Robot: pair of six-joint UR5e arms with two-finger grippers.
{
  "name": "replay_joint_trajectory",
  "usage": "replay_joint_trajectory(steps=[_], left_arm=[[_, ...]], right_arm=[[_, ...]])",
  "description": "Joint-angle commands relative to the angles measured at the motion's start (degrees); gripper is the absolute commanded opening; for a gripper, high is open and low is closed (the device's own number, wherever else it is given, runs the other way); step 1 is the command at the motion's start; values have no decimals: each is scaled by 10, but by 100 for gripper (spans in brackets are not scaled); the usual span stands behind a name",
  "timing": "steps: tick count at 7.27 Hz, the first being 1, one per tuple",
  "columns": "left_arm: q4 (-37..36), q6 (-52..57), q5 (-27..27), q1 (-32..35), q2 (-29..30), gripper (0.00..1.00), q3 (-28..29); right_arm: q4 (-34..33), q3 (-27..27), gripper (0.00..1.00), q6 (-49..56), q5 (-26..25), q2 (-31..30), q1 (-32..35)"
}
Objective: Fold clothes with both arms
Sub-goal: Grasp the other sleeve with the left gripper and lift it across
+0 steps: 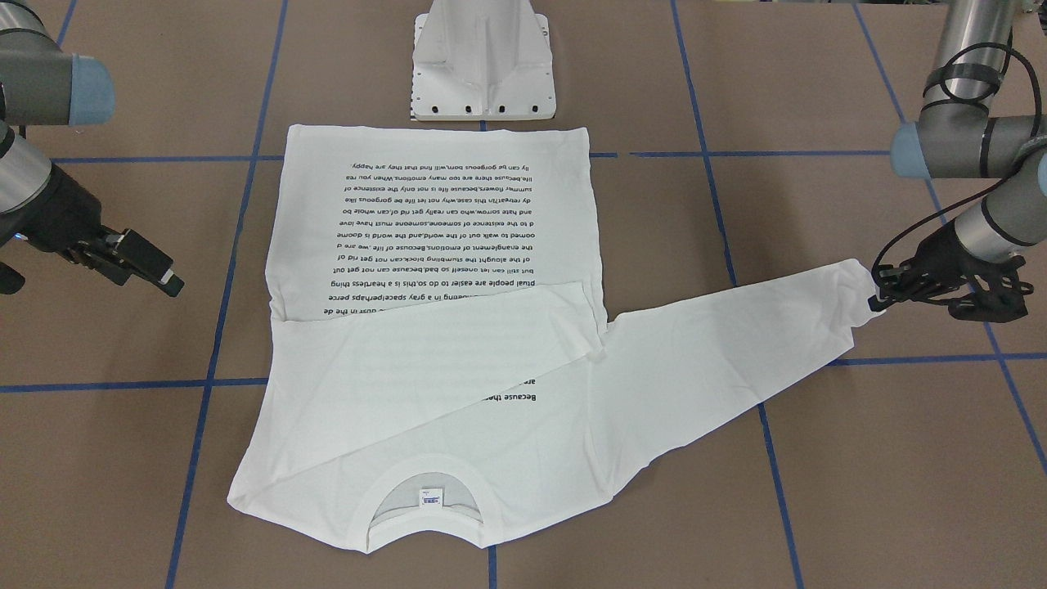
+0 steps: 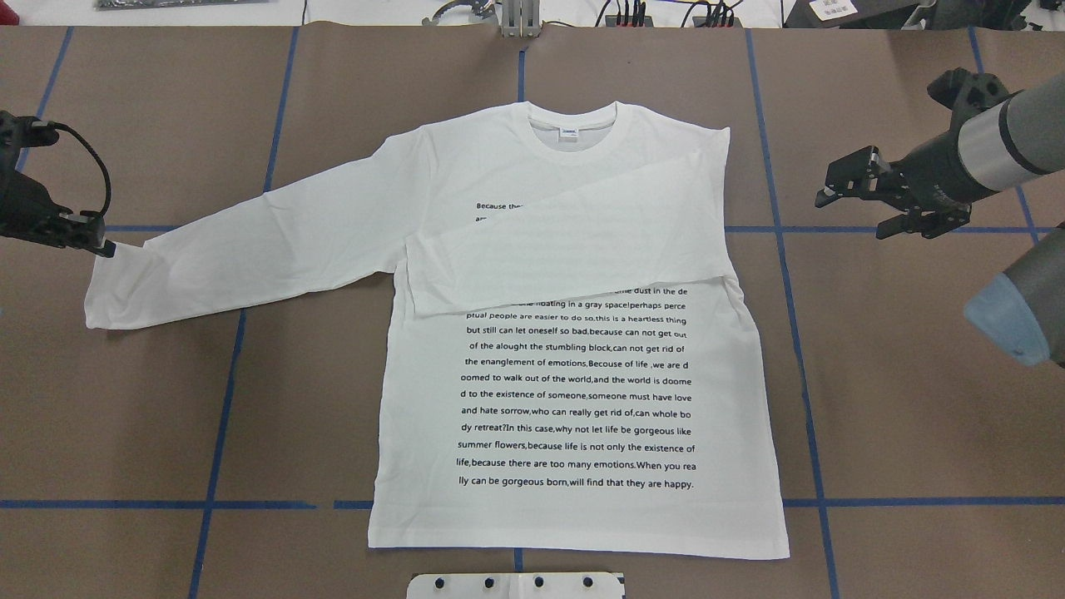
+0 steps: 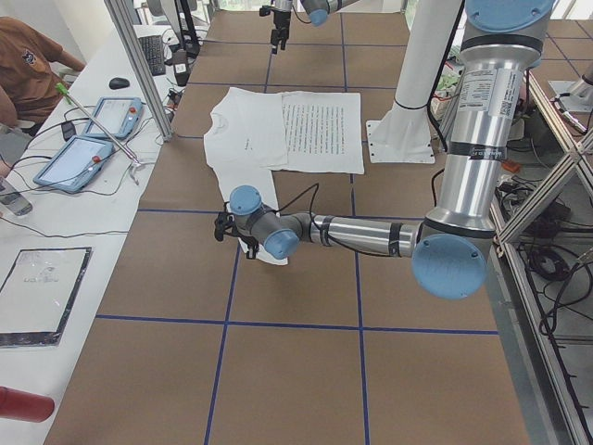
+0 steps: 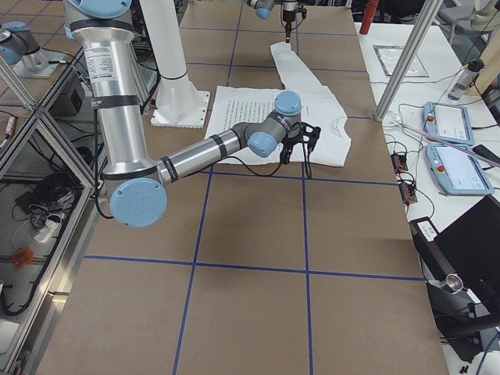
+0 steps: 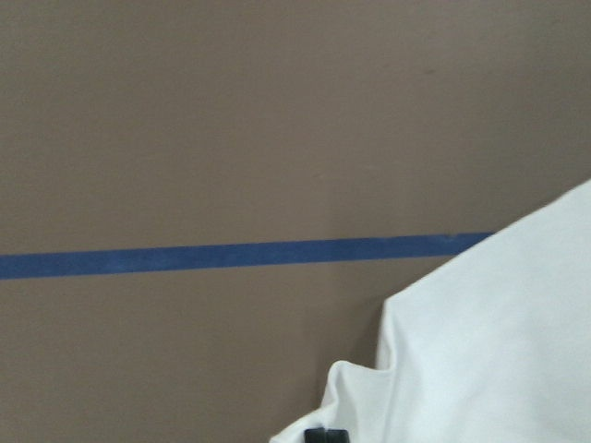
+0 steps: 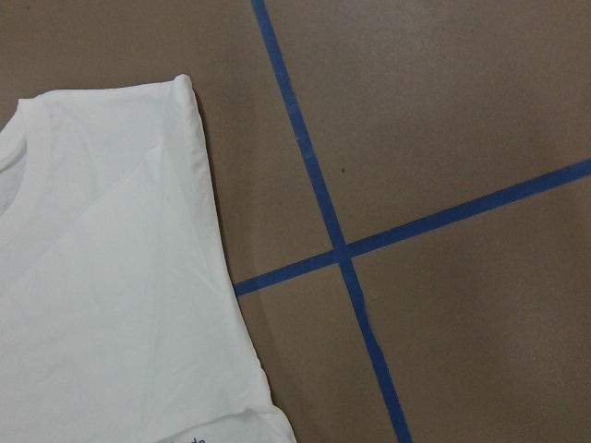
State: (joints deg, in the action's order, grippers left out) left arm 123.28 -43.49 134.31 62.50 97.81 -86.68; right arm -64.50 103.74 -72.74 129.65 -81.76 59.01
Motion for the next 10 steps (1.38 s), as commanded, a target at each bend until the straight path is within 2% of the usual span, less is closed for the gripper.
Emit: replay_joint_trajectory(steps=[1,4,6,7,8,10], left_arm=[[-23,-135,10,-18,50,0,-71],[-23,-375,-4,-134,197,0,-75],[-23,-447,-41,-156,282,0,-61],[-23,-472,-65,-160,331,0,-27],[-21,-499,-96,-176,403,0,43],[-13,-526,-166,-219,503,0,148]], right_arm=[[0,-8,99,64,-2,-24,21],[0,-20,99,145,0,-68,47],[1,-23,99,145,-1,-75,49],[1,-23,99,145,0,-79,51],[1,-23,99,145,0,-80,51],[1,-23,99,145,0,-86,51]])
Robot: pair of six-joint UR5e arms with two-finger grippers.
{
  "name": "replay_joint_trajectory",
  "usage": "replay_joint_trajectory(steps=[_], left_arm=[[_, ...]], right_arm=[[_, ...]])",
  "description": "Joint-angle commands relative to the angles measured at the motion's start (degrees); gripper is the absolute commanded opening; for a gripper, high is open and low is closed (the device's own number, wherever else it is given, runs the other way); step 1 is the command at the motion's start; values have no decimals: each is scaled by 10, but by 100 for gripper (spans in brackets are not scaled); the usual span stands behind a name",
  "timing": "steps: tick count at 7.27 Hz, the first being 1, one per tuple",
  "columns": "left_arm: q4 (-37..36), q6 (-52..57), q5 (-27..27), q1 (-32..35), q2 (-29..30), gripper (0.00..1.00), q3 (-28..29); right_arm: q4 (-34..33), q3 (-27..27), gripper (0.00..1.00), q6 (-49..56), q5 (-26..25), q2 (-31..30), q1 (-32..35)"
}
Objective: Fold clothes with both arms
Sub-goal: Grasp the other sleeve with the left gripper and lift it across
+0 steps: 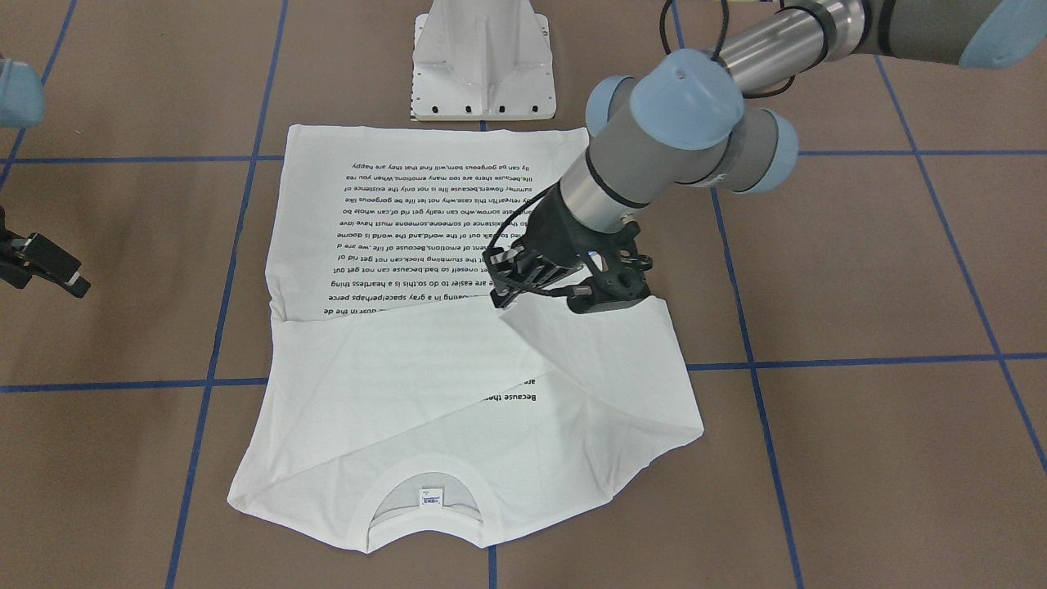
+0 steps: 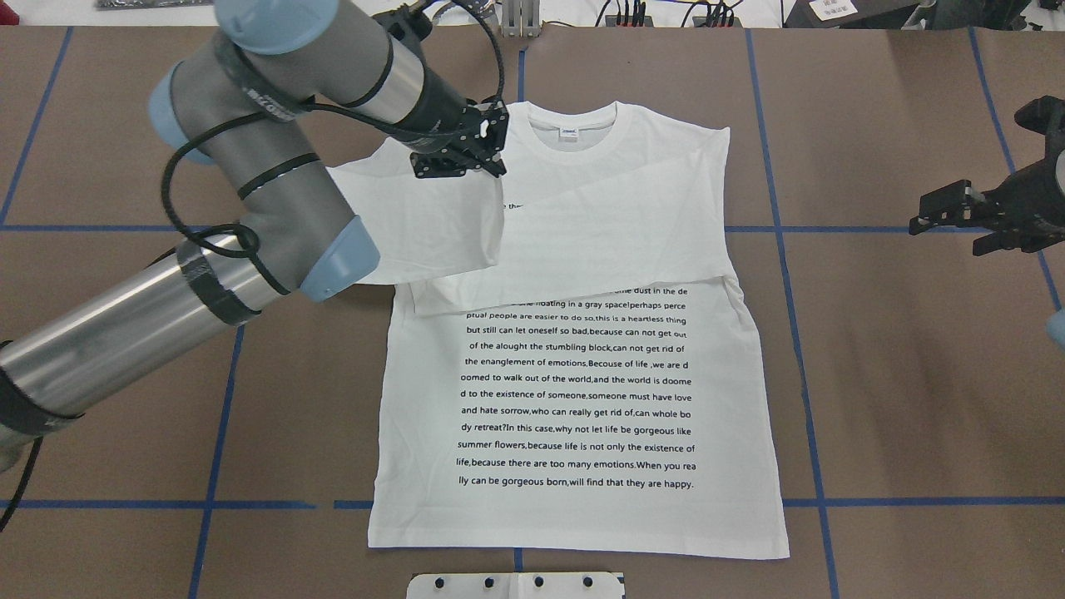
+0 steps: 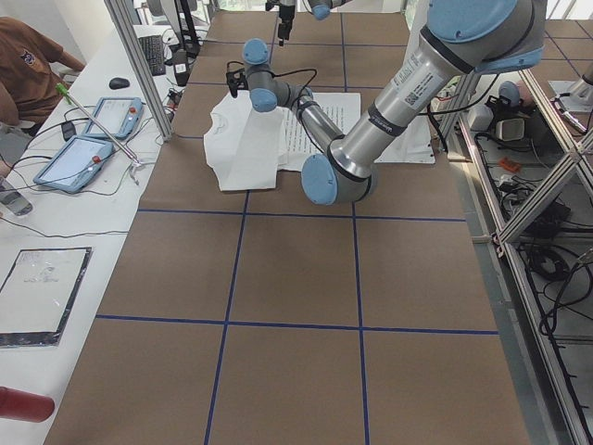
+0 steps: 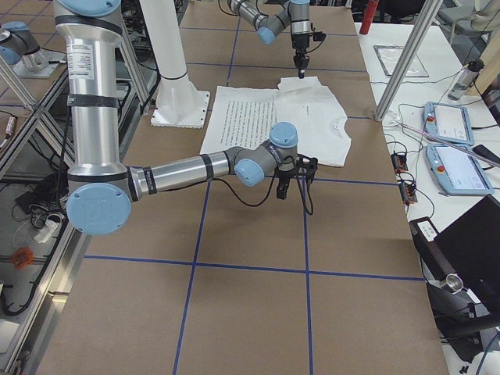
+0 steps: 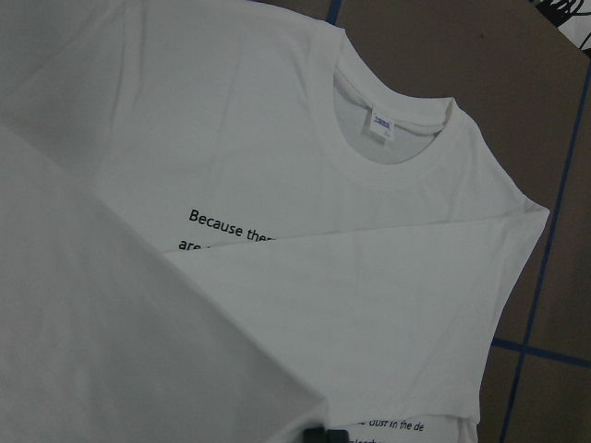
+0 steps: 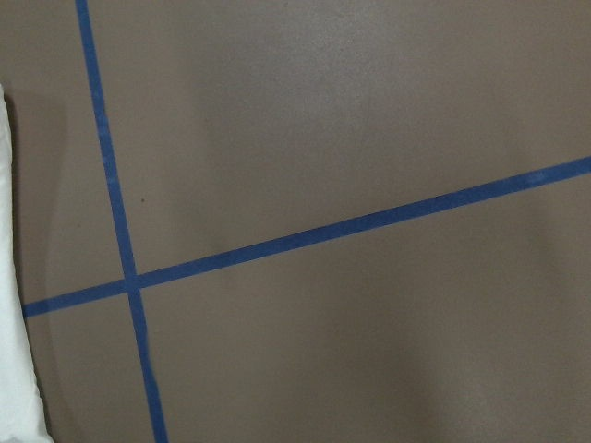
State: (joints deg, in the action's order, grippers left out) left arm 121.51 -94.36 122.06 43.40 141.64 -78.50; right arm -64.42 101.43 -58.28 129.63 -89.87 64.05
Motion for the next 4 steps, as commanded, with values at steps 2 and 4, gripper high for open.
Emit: replay_joint_trajectory(steps=[2,4], left_arm=[[42,-22,-134,-82,104,0,107],[62,-21,-181,-120,157,0,173]], right_arm=[[0,1,99,-1,1,-7,0],[0,2,99,-2,1,-10,1]])
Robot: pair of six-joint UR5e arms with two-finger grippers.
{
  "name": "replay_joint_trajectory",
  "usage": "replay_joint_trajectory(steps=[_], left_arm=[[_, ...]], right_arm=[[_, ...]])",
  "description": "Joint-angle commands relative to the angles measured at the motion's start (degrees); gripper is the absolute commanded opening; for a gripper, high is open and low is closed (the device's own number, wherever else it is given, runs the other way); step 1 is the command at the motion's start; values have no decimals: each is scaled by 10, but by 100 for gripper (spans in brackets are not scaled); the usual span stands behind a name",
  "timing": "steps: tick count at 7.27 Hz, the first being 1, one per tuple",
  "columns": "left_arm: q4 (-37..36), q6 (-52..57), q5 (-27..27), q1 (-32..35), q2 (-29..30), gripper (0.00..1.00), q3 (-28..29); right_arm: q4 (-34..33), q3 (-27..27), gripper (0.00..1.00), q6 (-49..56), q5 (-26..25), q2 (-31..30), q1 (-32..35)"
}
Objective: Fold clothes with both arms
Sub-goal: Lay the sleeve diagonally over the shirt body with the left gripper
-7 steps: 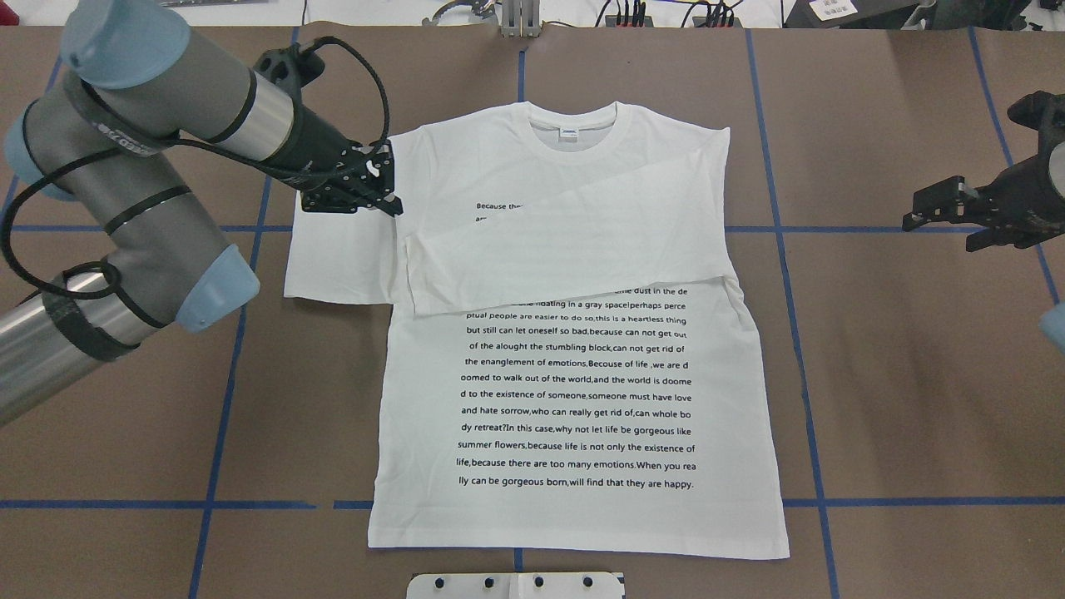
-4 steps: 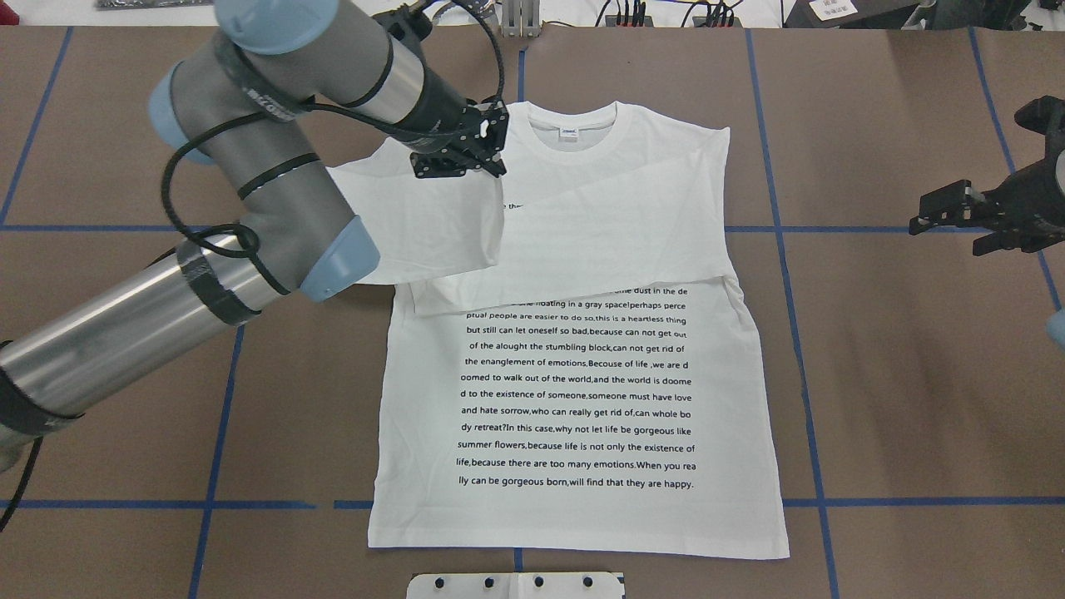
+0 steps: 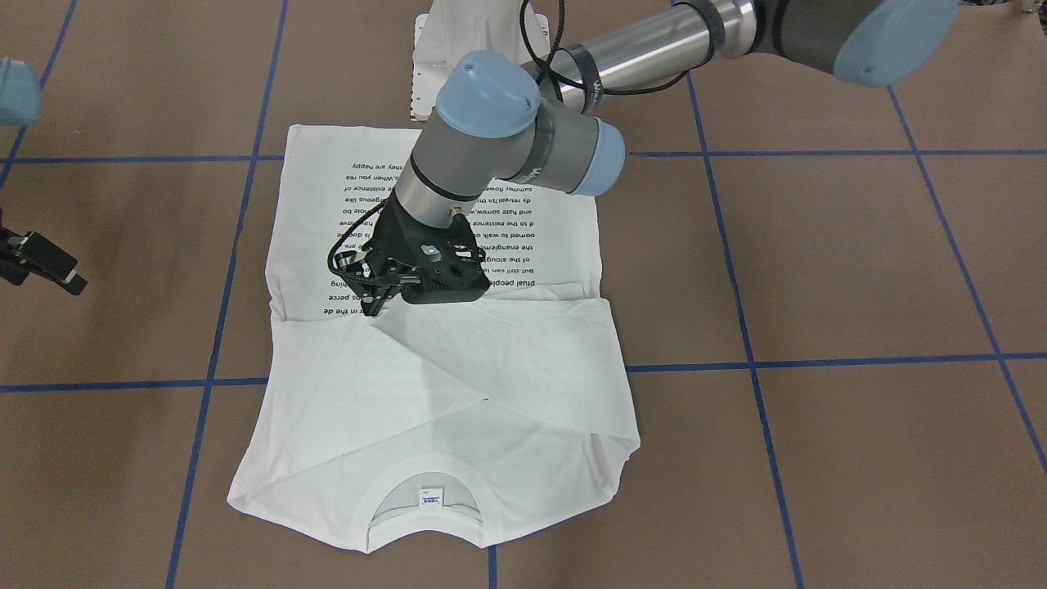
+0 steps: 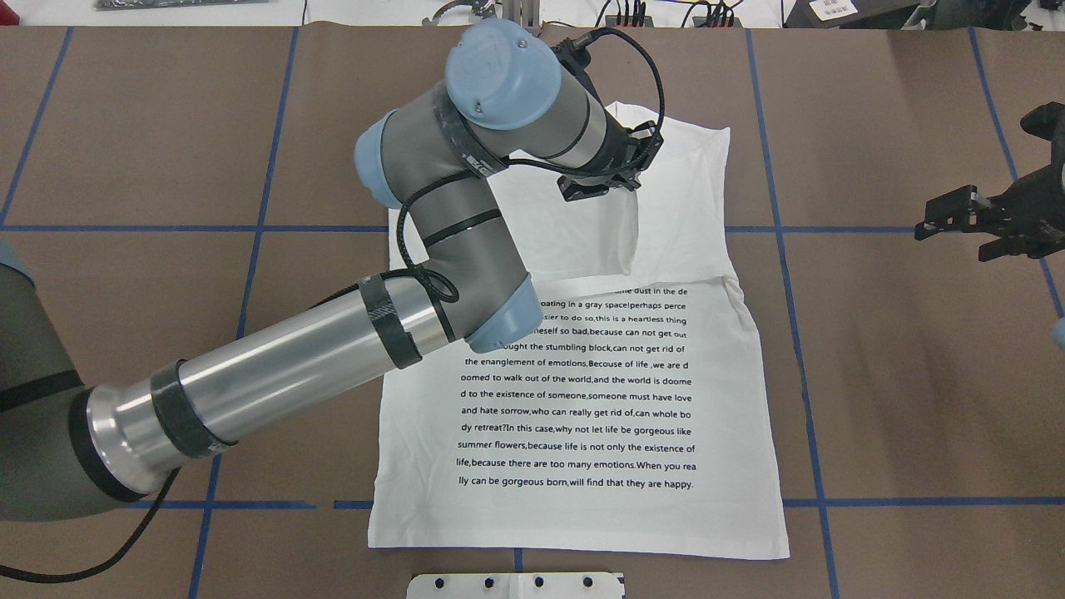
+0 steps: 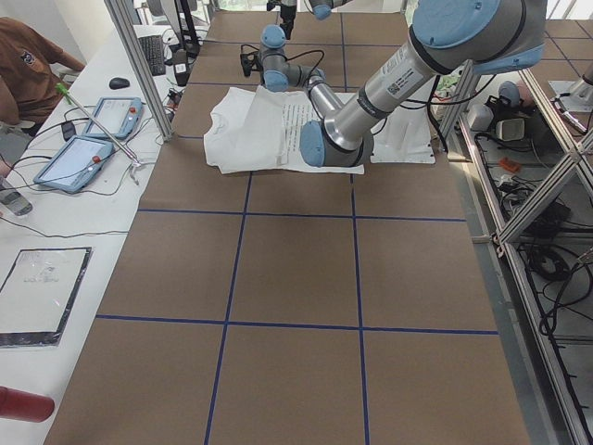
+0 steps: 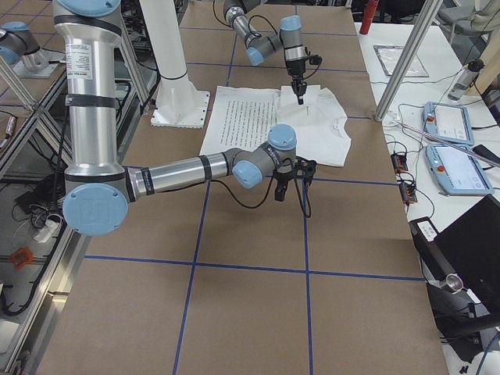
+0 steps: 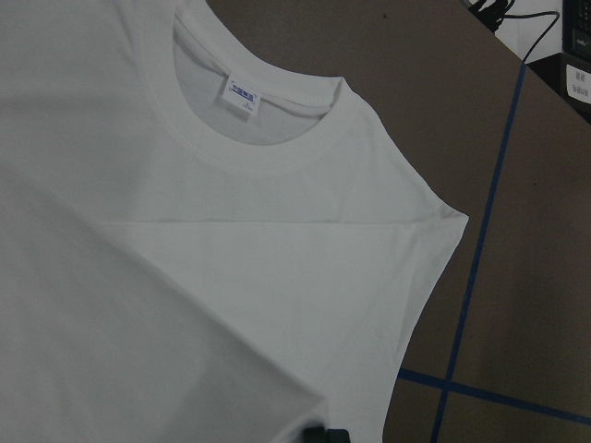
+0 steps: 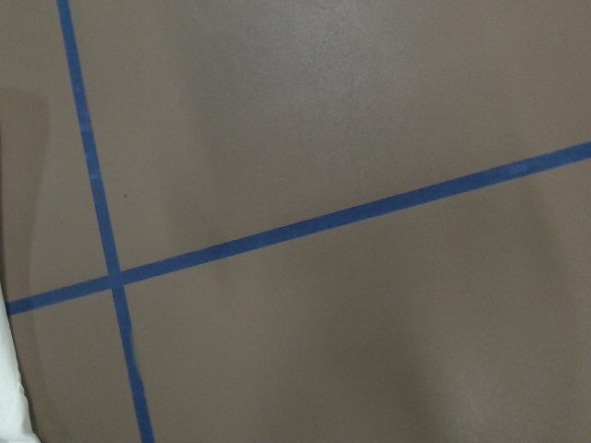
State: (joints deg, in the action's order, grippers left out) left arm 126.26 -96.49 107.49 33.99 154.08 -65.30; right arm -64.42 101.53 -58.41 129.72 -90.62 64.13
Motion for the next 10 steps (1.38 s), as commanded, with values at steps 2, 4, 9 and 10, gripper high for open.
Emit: replay_joint_trajectory(steps=[2,4,9,10], left_arm=[[37,2,-79,-59,34,0,57],[46,3,-93,-73,35,0,68],[124,3,-150,-103,61,0,132],[123,3,-151,-108,70,0,134]], right_arm=[[0,1,99,-4,0,-3,1],[0,2,99,-7,0,-3,2],[0,5,99,-7,0,-3,4],[0,11,99,-8,0,-3,6]])
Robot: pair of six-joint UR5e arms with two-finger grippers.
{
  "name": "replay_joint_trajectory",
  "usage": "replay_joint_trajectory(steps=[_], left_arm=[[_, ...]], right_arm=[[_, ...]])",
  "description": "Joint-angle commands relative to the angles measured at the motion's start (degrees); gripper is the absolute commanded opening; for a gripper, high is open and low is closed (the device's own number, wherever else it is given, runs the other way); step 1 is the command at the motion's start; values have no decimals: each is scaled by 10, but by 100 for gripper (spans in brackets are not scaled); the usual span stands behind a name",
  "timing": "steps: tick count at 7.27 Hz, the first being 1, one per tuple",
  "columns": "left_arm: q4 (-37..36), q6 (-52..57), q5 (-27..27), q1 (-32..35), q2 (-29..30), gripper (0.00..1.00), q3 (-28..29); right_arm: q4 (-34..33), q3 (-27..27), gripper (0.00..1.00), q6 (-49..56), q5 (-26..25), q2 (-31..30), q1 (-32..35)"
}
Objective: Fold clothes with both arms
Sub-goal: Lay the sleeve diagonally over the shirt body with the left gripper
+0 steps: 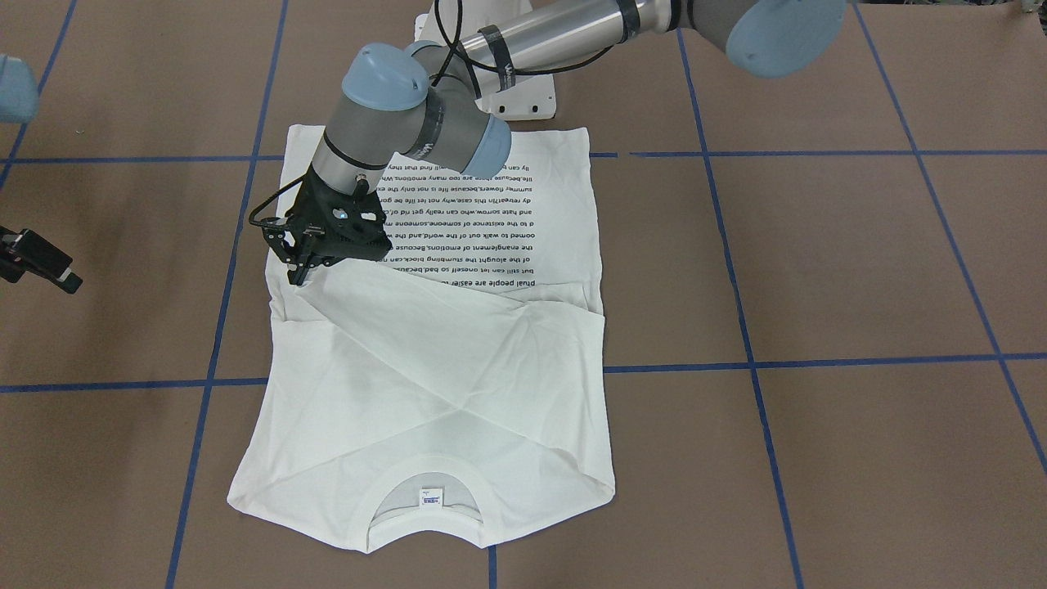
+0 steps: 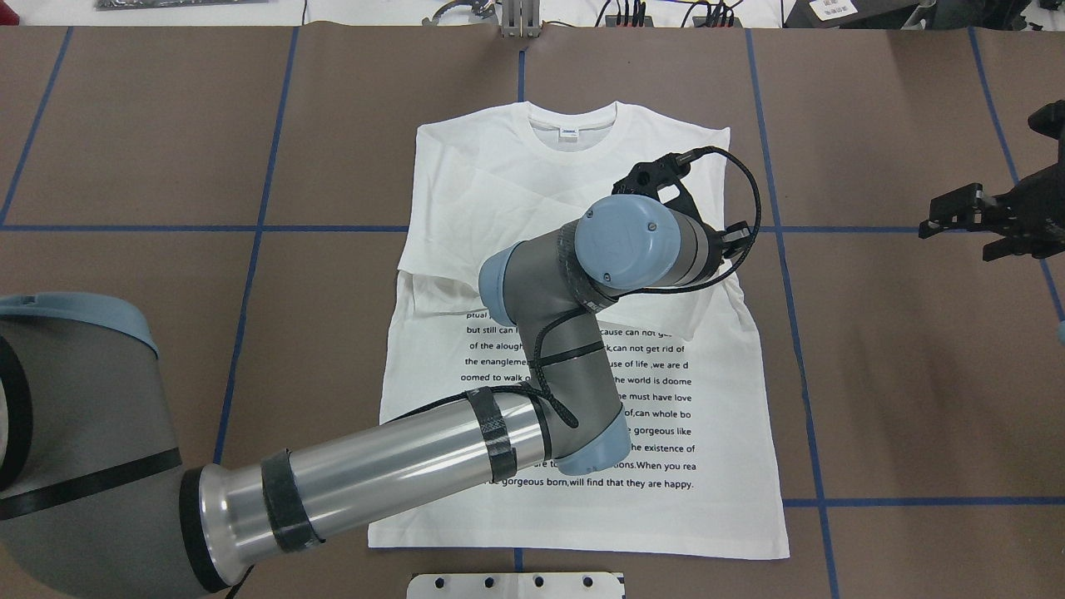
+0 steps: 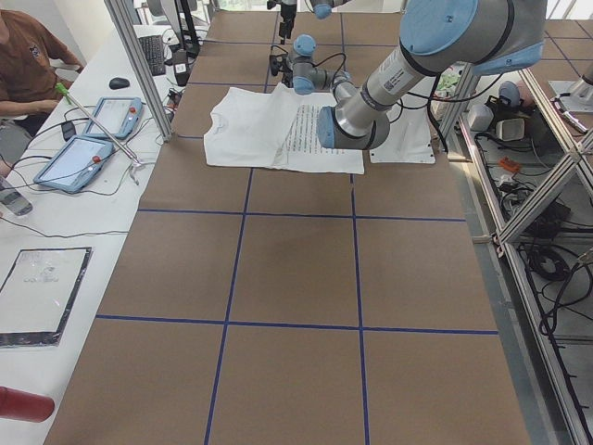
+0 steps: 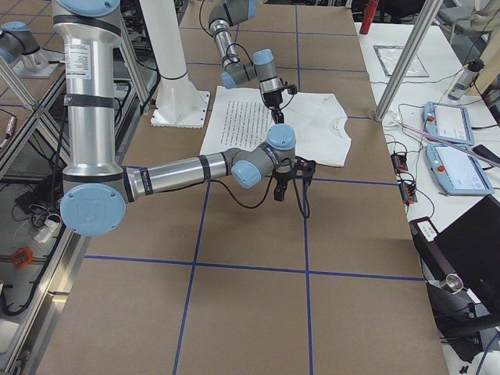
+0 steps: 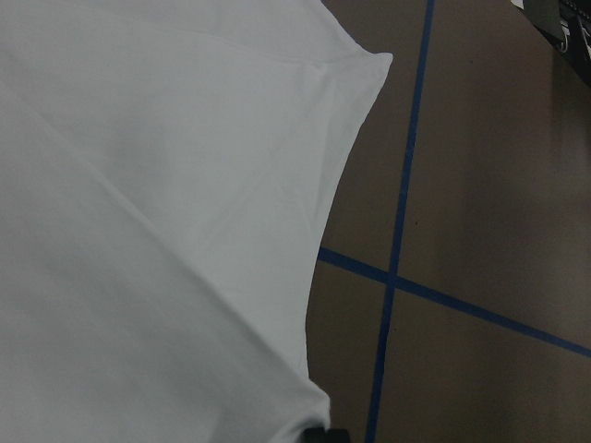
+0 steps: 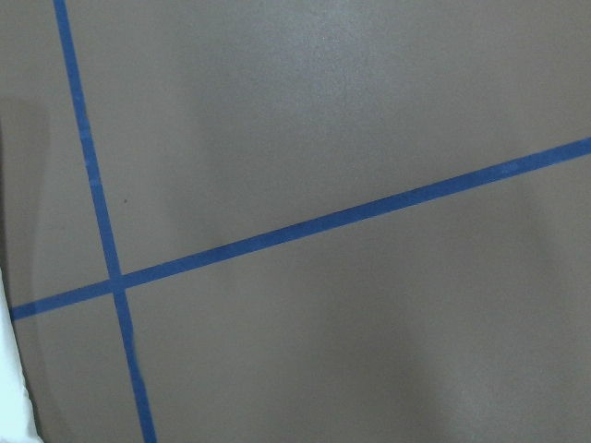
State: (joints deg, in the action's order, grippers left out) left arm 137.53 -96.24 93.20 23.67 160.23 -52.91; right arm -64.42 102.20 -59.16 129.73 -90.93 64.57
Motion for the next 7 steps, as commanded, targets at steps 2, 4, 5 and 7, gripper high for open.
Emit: replay_joint_trajectory(steps=[2,4,5,7], left_arm=[[13,0,-8,-10,14,0,17],[13,0,-8,-13,18,14,18],[19,0,-8,-15,18,17,18],[25,0,-8,-17,22,47,14]], right_arm=[[0,7,99,-1,1,0,2],[0,15,99,-1,2,-2,4],[0,15,99,-1,3,-4,4],[0,25,99,-2,2,-11,4]])
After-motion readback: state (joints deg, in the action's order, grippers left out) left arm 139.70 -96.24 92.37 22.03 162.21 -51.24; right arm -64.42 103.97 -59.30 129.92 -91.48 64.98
